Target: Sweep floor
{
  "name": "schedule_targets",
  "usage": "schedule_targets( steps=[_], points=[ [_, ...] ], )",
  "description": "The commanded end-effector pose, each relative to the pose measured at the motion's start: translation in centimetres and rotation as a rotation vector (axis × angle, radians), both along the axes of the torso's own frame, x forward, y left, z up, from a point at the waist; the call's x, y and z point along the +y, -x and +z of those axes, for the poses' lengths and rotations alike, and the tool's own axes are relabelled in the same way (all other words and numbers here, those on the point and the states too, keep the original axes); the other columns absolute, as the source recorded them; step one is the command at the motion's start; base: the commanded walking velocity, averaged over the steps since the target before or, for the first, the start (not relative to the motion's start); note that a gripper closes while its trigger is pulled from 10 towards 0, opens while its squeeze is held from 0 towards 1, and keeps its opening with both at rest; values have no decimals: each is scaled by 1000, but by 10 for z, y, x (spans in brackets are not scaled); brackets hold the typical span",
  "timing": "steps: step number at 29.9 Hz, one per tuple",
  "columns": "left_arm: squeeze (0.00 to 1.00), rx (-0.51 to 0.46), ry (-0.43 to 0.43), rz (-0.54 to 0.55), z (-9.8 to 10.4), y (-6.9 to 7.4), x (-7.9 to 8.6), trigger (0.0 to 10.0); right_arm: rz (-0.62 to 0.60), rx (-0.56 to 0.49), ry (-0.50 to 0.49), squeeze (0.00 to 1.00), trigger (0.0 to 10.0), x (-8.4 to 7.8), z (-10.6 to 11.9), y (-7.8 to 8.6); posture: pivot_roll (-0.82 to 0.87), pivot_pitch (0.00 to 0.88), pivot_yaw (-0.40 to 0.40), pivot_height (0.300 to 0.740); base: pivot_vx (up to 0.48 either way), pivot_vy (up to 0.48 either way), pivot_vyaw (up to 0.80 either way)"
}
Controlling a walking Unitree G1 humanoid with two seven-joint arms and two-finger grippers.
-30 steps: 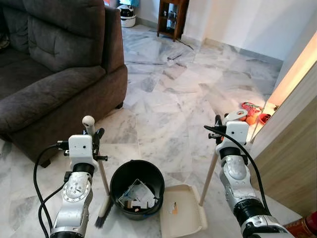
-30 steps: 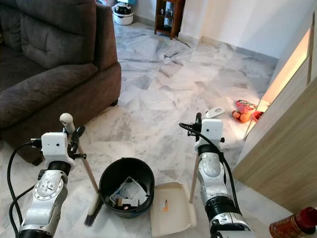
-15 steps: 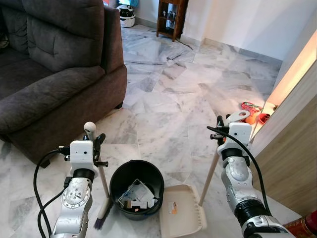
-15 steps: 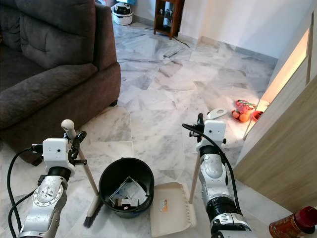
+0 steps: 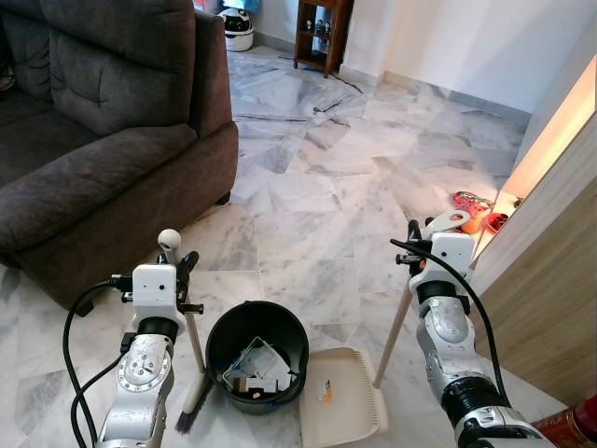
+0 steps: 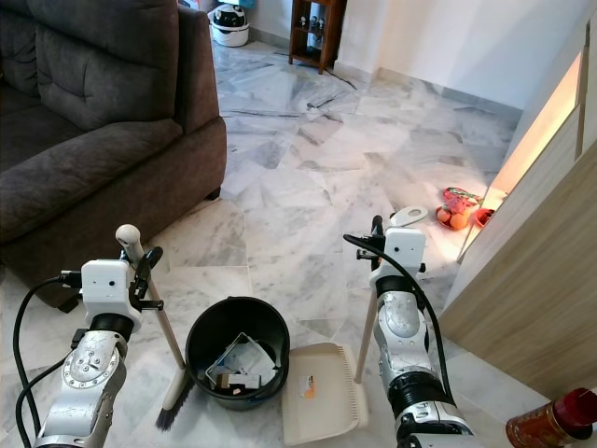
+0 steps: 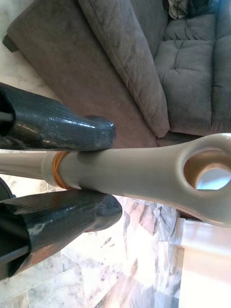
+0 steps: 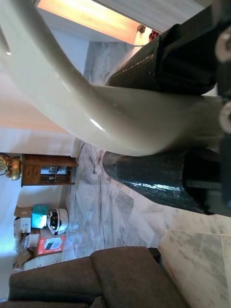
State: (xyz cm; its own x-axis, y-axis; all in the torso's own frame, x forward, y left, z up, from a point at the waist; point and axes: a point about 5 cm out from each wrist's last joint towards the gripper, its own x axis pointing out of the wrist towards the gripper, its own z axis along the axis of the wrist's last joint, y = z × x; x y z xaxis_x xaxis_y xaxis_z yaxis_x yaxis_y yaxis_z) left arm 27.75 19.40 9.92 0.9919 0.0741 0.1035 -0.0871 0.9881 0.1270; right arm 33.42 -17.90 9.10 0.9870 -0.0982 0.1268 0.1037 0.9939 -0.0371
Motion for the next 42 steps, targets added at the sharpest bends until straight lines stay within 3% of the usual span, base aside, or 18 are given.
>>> schedule_targets(
  steps=[1,27,42],
  points=[
    [0,-70,7,-10,16,-4,-5,10000,-12,-49,-47,0,10000,1,8,-3,52,43,-82,740,0,0,0],
    [0,-80,5,-4,18,-4,-4,10000,-9,-53,-51,0,10000,2,7,-2,47,51,-76,740,0,0,0],
    [0,-84,5,-2,19,-4,-5,10000,0,-54,-50,0,10000,3,8,-3,53,52,-79,740,-286,0,0]
  ],
)
